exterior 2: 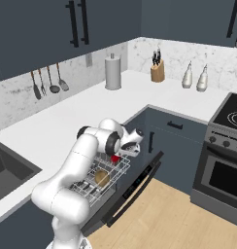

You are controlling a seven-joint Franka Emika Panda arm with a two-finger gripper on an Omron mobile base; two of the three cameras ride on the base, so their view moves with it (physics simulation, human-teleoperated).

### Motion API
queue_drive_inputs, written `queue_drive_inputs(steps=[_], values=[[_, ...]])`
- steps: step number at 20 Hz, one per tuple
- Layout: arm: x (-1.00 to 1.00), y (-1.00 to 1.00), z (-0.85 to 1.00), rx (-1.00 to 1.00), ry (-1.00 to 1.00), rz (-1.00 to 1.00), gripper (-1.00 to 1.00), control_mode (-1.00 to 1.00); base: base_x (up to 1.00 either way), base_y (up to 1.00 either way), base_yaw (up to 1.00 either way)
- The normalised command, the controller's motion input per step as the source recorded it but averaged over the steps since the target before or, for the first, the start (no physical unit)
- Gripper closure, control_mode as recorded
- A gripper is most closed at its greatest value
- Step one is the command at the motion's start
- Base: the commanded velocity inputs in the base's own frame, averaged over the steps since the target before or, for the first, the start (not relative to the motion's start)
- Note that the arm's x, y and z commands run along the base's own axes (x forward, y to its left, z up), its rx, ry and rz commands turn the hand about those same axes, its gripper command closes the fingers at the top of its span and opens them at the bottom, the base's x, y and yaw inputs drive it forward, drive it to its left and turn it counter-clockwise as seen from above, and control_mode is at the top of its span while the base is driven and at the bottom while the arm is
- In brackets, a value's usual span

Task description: Pick up the cup and bowl from the counter, place them in the dishwasher, and close the dishwasher door.

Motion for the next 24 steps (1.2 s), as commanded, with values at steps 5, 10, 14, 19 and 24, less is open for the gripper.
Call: queue_drive_inputs(steps=[5, 10, 14, 19, 24], values=[[0.3, 0.05, -0.26, 0.11, -0.1, 0.0, 1.0, -1.0, 0.0, 0.0, 0.0], [0.18, 0.02, -0.77, 0.02, 0.0, 0.0, 1.0, -1.0, 0.0, 0.0, 0.0], [-0.03, -0.07, -0.51, 0.0, -0.01, 0.0, -1.0, -1.0, 0.0, 0.0, 0.0], [-0.02, 0.0, -0.1, 0.0, -0.03, 0.0, -1.0, -1.0, 0.0, 0.0, 0.0], [-0.28, -0.18, 0.15, 0.01, 0.0, -0.03, -1.0, -1.0, 0.0, 0.0, 0.0]])
